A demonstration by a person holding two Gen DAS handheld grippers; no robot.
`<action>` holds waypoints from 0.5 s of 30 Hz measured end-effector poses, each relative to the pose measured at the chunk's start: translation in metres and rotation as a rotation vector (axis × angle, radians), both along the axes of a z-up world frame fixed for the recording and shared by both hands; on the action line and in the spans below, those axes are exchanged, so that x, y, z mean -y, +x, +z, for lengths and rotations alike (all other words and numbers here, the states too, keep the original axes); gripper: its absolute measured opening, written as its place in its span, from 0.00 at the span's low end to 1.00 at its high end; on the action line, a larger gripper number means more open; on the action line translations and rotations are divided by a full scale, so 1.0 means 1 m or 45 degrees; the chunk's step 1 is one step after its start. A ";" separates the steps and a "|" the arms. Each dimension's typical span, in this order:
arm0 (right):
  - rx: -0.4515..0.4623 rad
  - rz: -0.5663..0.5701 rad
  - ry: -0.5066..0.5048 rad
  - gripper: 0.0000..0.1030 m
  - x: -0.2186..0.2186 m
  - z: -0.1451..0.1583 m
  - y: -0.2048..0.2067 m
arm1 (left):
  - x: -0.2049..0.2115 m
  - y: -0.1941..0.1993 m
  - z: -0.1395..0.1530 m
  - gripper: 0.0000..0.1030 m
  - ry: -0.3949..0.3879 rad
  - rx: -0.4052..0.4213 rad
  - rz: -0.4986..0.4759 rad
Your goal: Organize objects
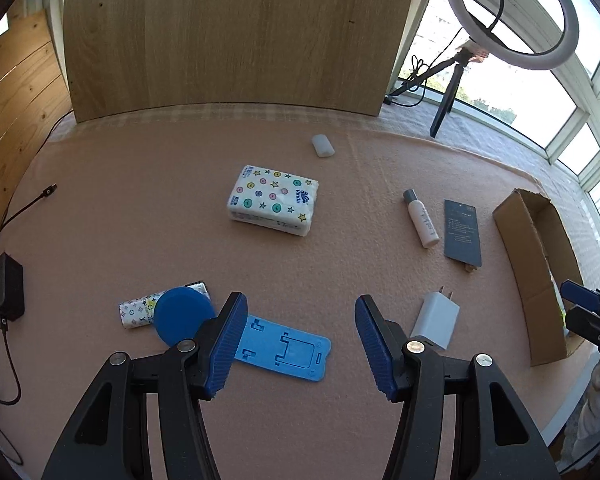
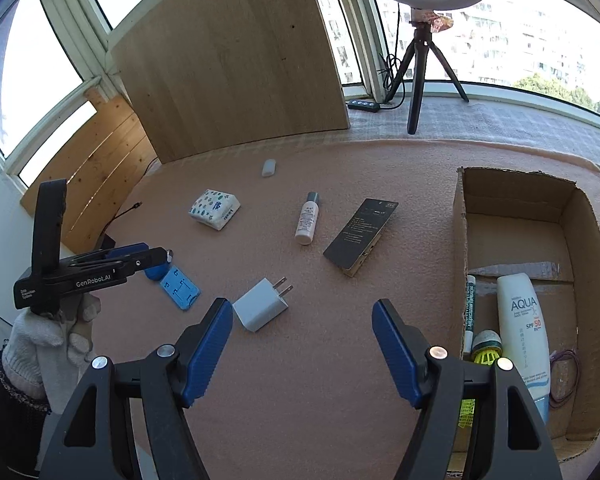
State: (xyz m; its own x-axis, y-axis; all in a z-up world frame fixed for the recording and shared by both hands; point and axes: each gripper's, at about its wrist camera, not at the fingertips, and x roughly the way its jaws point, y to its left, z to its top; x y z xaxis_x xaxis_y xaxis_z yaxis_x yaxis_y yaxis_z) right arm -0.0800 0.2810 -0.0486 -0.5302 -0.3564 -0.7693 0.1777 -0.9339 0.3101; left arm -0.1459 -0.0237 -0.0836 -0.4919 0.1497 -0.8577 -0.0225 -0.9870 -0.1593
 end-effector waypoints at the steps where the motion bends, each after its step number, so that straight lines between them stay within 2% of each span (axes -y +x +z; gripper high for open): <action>1: 0.004 0.013 0.000 0.67 0.007 -0.001 -0.002 | 0.008 -0.002 -0.002 0.57 -0.003 0.006 0.008; 6: 0.025 0.060 0.004 0.67 0.036 -0.007 -0.008 | 0.041 -0.017 -0.014 0.44 -0.013 0.051 0.049; 15: 0.059 0.107 0.001 0.67 0.067 -0.014 -0.015 | 0.064 -0.034 -0.038 0.27 0.002 0.120 0.074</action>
